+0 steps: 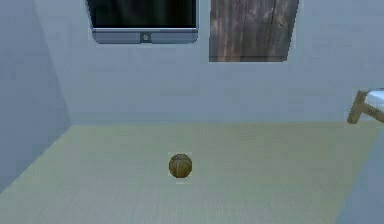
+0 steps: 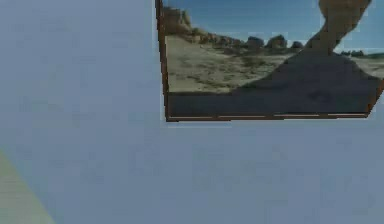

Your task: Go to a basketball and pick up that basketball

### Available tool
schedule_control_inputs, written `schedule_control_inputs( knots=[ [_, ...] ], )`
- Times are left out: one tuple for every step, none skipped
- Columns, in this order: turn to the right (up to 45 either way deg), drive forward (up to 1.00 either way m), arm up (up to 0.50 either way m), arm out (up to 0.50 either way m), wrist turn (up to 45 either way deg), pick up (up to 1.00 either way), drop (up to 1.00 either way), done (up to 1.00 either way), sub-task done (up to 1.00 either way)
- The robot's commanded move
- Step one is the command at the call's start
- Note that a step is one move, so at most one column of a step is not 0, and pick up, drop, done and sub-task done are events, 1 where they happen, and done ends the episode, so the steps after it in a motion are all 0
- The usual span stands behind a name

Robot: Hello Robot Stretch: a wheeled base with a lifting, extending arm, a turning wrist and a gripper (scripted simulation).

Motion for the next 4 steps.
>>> schedule_control_inputs(
  knots=[
    [0.0, 0.75, 0.00, 0.00, 0.0, 0.00, 0.00, 0.00, 0.00],
    [-45.0, 0.00, 0.00, 0.00, 0.0, 0.00, 0.00, 0.00, 0.00],
    [-45.0, 0.00, 0.00, 0.00, 0.0, 0.00, 0.00, 0.00, 0.00],
    [0.0, 0.00, 0.16, 0.00, 0.0, 0.00, 0.00, 0.00, 0.00]
  ],
)
